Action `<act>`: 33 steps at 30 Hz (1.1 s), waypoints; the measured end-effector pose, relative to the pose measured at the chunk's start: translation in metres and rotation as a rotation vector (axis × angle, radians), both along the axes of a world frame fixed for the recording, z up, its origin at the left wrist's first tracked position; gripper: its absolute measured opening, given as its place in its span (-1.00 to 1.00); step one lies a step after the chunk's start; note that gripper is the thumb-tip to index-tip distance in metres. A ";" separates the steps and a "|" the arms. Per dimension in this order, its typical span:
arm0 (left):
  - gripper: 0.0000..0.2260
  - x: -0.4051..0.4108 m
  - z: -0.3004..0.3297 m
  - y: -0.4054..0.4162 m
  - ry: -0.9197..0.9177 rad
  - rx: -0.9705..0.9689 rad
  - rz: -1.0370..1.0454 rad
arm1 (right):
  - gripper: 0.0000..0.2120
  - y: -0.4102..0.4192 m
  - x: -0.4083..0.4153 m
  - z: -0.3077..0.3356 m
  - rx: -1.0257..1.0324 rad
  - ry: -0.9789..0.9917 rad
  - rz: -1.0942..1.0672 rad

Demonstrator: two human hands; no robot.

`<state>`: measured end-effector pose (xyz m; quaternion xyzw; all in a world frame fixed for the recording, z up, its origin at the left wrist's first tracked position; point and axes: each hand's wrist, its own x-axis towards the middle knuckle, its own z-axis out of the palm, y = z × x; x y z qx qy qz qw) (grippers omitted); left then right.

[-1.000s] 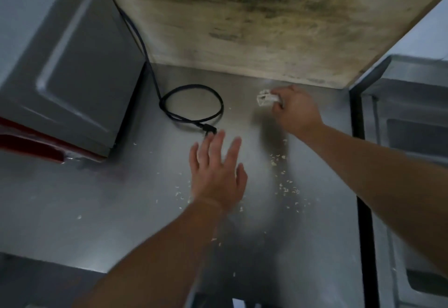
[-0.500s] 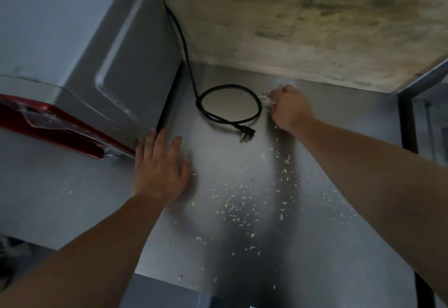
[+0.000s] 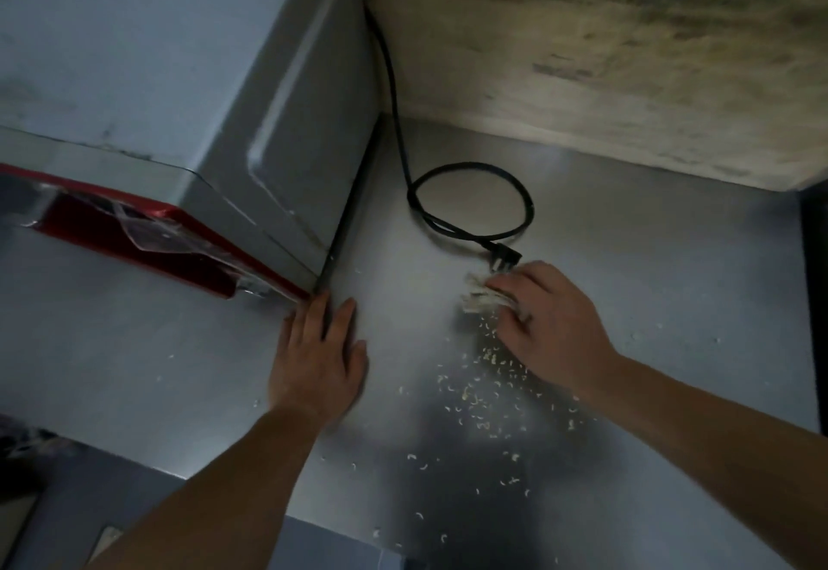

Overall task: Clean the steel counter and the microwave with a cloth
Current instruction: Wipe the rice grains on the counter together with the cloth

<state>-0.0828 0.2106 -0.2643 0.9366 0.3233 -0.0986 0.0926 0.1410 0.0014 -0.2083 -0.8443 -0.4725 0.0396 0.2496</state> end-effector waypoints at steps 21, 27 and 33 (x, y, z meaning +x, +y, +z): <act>-0.45 -0.006 -0.006 0.002 -0.061 -0.031 0.053 | -0.61 0.187 -0.026 -0.049 -0.258 -0.048 0.354; -0.47 -0.004 -0.004 0.003 -0.053 -0.011 0.064 | -0.55 0.115 -0.021 -0.045 -0.269 -0.090 0.455; -0.45 0.002 -0.002 0.010 -0.044 0.021 0.097 | -0.52 0.019 -0.002 -0.042 -0.295 -0.044 0.406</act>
